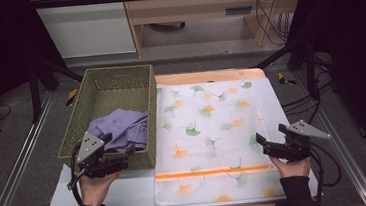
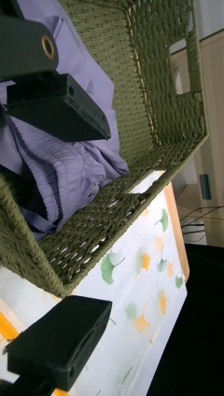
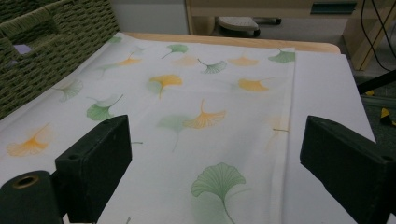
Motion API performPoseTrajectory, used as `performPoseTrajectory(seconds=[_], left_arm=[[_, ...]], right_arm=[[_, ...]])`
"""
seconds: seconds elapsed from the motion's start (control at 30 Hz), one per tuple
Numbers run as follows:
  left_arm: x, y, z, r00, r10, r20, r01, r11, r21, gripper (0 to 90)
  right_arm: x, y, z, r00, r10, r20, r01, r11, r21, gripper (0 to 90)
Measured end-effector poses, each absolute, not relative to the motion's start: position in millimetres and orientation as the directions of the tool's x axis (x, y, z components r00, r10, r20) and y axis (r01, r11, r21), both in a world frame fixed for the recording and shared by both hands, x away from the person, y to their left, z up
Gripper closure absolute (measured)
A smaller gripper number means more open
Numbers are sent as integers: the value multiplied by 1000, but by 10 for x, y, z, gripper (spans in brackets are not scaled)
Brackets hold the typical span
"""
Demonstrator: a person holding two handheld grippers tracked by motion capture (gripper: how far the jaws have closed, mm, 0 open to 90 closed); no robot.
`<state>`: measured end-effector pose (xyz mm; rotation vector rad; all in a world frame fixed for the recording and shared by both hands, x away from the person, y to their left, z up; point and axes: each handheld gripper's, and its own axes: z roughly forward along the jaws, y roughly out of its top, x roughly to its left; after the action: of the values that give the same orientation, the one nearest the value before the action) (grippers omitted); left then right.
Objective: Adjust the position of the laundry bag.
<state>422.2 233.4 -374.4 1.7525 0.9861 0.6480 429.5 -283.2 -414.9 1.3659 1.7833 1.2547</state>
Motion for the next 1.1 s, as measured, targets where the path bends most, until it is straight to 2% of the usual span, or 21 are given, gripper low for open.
performPoseTrajectory(seconds=[0.4, 0.6, 0.93, 1.1], left_arm=[[4184, 2079, -3762, 572, 821, 0, 315, -220, 923, 155], [4096, 1888, -3761, 638, 770, 10, 290, -253, 923, 196], [3960, 1699, -3787, 681, 732, 23, 283, -291, 914, 244], [3892, 1686, -3864, 690, 724, 0, 314, -299, 901, 279]], right_arm=[[4285, -2740, -4135, -331, 939, 98, 415, 51, 908, 92], [4296, -2669, -4144, -348, 934, 85, 417, 73, 906, 95], [4296, -2601, -4174, -359, 930, 83, 436, 89, 896, 113], [4292, -2548, -4225, -363, 928, 87, 455, 95, 885, 122]])
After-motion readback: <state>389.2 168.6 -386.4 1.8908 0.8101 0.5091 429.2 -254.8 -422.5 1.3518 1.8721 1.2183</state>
